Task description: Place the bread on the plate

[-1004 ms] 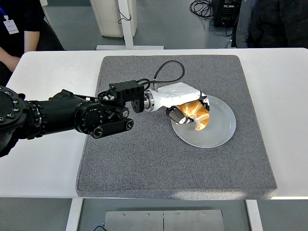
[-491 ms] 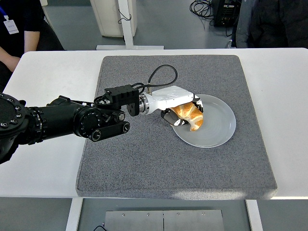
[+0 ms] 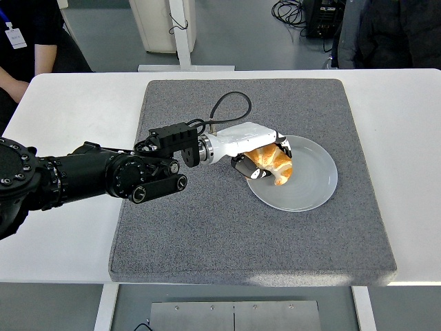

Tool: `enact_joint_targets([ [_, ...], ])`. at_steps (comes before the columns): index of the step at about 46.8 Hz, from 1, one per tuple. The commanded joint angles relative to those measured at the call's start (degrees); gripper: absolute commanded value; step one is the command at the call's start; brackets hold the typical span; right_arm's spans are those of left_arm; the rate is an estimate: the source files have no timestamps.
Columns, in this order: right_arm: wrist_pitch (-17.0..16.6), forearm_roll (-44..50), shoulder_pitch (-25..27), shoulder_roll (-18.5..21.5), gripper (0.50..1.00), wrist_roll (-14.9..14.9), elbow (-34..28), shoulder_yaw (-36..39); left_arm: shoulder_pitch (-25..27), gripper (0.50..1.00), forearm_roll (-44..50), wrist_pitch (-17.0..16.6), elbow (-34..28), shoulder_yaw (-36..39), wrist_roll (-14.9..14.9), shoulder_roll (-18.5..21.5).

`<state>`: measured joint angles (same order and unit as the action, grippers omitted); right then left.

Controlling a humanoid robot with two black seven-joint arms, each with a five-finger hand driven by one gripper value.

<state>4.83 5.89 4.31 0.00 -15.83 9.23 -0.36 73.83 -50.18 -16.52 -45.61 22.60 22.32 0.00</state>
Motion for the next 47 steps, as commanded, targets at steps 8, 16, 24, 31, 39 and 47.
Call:
enact_joint_targets([
  [8,0.0,0.0,0.0,0.0,1.000,0.0,0.0,-0.1,0.0,0.951,3.3,0.2,0.0,0.1,0.0,0.0],
  [16,0.0,0.0,0.0,0.0,1.000,0.0,0.0,-0.1,0.0,0.974,3.3,0.5,0.0,0.1,0.0,0.0],
  [24,0.0,0.0,0.0,0.0,1.000,0.0,0.0,-0.1,0.2,0.975,3.3,0.5,0.0,-0.1,0.1,0.0],
  [31,0.0,0.0,0.0,0.0,1.000,0.0,0.0,-0.1,0.2,0.975,3.3,0.5,0.0,-1.5,1.5,0.0],
  [39,0.0,0.0,0.0,0.0,1.000,0.0,0.0,0.0,1.0,0.975,3.5,0.7,0.0,-5.0,2.8,0.0],
  [47,0.0,0.0,0.0,0.0,1.000,0.0,0.0,-0.1,3.0,0.975,6.9,2.3,-0.1,-8.6,2.4,0.0],
])
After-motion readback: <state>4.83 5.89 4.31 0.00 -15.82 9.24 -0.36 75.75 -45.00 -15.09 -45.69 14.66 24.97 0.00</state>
